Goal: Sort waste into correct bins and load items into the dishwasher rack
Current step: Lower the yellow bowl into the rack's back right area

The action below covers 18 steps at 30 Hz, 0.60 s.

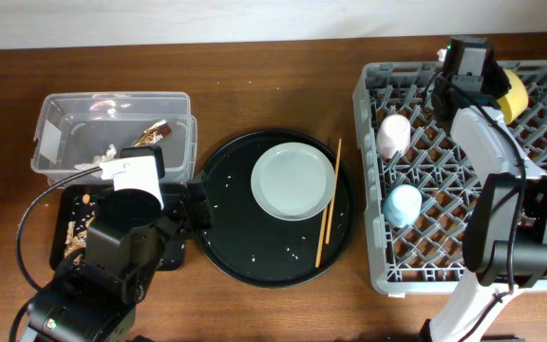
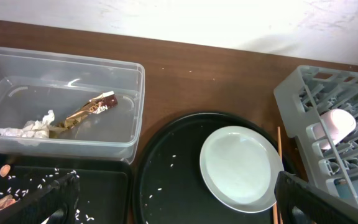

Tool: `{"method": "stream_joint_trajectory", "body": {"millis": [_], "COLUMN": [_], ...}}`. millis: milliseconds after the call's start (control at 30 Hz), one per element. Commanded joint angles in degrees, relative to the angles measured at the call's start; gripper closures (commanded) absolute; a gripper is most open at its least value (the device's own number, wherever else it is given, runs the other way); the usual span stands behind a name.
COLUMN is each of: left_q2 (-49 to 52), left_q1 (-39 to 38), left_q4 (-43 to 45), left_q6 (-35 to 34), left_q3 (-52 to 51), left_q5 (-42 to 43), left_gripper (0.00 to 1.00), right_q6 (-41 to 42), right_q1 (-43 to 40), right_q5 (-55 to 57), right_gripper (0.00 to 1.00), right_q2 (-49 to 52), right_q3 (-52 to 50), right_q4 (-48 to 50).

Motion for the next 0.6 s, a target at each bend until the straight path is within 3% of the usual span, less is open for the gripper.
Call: {"method": "stream_joint_trajectory", "body": {"millis": [0,300,500,567], "left_q2": [-0.2,-0.2,-0.2,-0.2], "left_q1": [0.2,0.2,0.2,0.2], "left_q4": [0.1,0.1,0.1,0.1], "left_q6": [0.7,0.7,0.7,0.7], "left_q3": [0.7,0.7,0.7,0.7], "left_q5": [-1.0,-1.0,-1.0,-1.0], "left_gripper": [0.01,0.01,0.01,0.01], "right_q6": [4.7,12.5,15.4,19.8], "right_q1": [1.1,3.8,5.9,6.8], "right_q5": [-0.5,-7.3,-11.0,-11.0], "right_gripper": [0.77,0.75,0.66,0.64], "right_q2": [0.2,0.2,0.2,-0.1], "right_q3": [-0.2,-0.2,-0.2,-0.1], "right_q4": [-1.3,-6.9,-8.7,-8.7]}}
